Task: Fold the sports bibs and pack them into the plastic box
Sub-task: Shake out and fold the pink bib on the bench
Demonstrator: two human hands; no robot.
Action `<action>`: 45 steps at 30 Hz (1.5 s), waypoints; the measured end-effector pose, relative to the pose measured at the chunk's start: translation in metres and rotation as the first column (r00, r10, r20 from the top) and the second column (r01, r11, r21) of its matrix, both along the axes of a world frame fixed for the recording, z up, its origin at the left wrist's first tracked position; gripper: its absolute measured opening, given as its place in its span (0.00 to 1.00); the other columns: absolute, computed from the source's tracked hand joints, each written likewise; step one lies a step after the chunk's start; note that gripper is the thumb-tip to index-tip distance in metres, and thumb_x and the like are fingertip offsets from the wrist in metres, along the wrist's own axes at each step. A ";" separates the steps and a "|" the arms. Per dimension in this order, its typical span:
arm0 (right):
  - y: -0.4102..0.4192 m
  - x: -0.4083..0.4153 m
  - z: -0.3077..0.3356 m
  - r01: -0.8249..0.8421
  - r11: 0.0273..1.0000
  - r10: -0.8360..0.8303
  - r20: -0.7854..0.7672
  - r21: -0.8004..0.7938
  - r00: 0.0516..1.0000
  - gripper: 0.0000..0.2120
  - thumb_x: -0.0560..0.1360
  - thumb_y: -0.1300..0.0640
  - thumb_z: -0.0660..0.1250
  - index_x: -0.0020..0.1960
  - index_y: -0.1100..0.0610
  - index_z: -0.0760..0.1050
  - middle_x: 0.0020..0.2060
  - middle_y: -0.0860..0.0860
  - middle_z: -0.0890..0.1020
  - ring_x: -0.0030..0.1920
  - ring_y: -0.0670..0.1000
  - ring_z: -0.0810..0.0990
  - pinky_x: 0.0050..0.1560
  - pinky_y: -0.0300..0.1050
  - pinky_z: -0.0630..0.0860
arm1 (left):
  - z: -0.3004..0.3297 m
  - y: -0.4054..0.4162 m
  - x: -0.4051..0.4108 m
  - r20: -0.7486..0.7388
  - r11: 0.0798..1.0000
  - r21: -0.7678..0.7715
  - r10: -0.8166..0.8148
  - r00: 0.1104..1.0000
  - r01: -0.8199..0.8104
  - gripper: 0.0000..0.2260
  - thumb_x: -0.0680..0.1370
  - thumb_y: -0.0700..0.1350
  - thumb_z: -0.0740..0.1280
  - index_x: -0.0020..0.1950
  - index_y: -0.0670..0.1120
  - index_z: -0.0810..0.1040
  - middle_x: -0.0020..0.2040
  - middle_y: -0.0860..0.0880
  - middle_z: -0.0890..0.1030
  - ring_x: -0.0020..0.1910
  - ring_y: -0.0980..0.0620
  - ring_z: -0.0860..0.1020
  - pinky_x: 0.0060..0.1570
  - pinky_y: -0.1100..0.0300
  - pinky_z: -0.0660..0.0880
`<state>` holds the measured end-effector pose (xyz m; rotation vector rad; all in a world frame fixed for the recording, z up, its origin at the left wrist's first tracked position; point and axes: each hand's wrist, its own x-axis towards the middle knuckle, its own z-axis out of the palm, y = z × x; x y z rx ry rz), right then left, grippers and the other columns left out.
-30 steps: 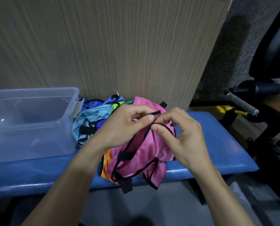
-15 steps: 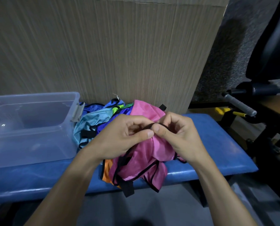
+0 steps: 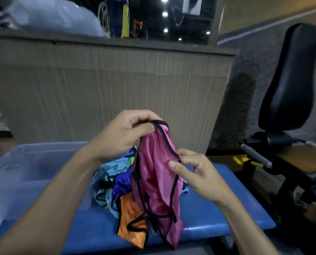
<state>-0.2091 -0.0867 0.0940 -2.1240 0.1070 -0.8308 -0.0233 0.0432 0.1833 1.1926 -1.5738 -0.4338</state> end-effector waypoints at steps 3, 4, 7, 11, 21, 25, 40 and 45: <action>0.007 -0.006 0.036 -0.010 0.999 0.012 0.060 -0.031 0.998 0.15 0.82 0.54 0.66 0.39 0.58 0.79 0.45 0.55 0.79 0.48 0.58 0.78 0.51 0.56 0.74 | 0.042 0.011 -0.005 0.034 0.999 -0.036 -0.008 0.999 0.009 0.11 0.81 0.31 0.61 0.50 0.42 0.81 0.42 0.54 0.83 0.42 0.61 0.79 0.46 0.69 0.74; 0.010 -0.010 0.051 -0.021 0.999 0.026 0.100 -0.050 0.995 0.11 0.82 0.56 0.66 0.41 0.55 0.80 0.45 0.52 0.79 0.48 0.53 0.79 0.52 0.51 0.74 | 0.055 0.016 -0.007 0.035 0.999 -0.051 0.000 0.999 0.002 0.13 0.81 0.29 0.60 0.50 0.42 0.81 0.42 0.54 0.83 0.42 0.61 0.78 0.44 0.70 0.74; 0.012 -0.019 0.100 0.004 0.994 0.023 0.254 -0.108 0.967 0.04 0.78 0.61 0.70 0.46 0.58 0.83 0.44 0.49 0.81 0.47 0.48 0.79 0.51 0.41 0.73 | 0.088 0.030 -0.009 0.037 0.995 -0.090 0.041 0.998 -0.038 0.14 0.81 0.30 0.58 0.50 0.42 0.82 0.42 0.53 0.83 0.41 0.60 0.78 0.43 0.69 0.73; 0.019 -0.035 0.163 0.000 1.000 0.003 0.430 -0.009 0.903 0.03 0.71 0.61 0.75 0.45 0.59 0.84 0.40 0.48 0.85 0.42 0.46 0.80 0.45 0.38 0.75 | 0.109 0.048 -0.008 0.059 0.992 -0.088 0.092 0.994 -0.087 0.13 0.81 0.32 0.60 0.51 0.45 0.82 0.43 0.52 0.83 0.41 0.57 0.78 0.44 0.66 0.75; 0.016 -0.029 0.166 0.126 0.986 -0.134 0.063 0.112 0.989 0.04 0.73 0.57 0.76 0.40 0.57 0.85 0.39 0.56 0.84 0.42 0.52 0.80 0.50 0.49 0.76 | 0.054 0.042 -0.012 0.299 0.975 0.167 0.093 0.950 -0.148 0.11 0.77 0.32 0.64 0.53 0.46 0.79 0.52 0.41 0.83 0.53 0.34 0.80 0.55 0.30 0.74; 0.013 -0.020 0.162 0.174 0.982 -0.172 -0.041 0.076 0.984 0.07 0.75 0.63 0.74 0.40 0.64 0.83 0.36 0.59 0.82 0.39 0.53 0.78 0.46 0.50 0.75 | 0.043 0.032 -0.023 0.193 0.978 0.184 0.066 0.979 -0.102 0.13 0.77 0.30 0.64 0.57 0.43 0.79 0.53 0.42 0.84 0.50 0.47 0.82 0.56 0.51 0.77; -0.011 -0.004 0.070 0.169 0.984 -0.176 -0.124 -0.065 0.977 0.08 0.72 0.58 0.77 0.37 0.54 0.80 0.30 0.53 0.78 0.32 0.50 0.73 0.36 0.52 0.72 | 0.038 0.003 -0.001 0.094 0.968 -0.097 0.238 0.967 -0.229 0.03 0.81 0.37 0.69 0.52 0.40 0.82 0.46 0.49 0.84 0.46 0.59 0.80 0.52 0.67 0.75; -0.008 0.001 0.022 0.182 0.978 -0.194 -0.118 -0.104 0.974 0.13 0.71 0.50 0.76 0.37 0.57 0.78 0.31 0.58 0.76 0.32 0.48 0.70 0.35 0.52 0.69 | 0.040 0.000 0.013 0.123 0.961 -0.135 0.258 0.958 -0.242 0.04 0.81 0.35 0.68 0.51 0.43 0.81 0.45 0.50 0.83 0.45 0.60 0.79 0.52 0.67 0.74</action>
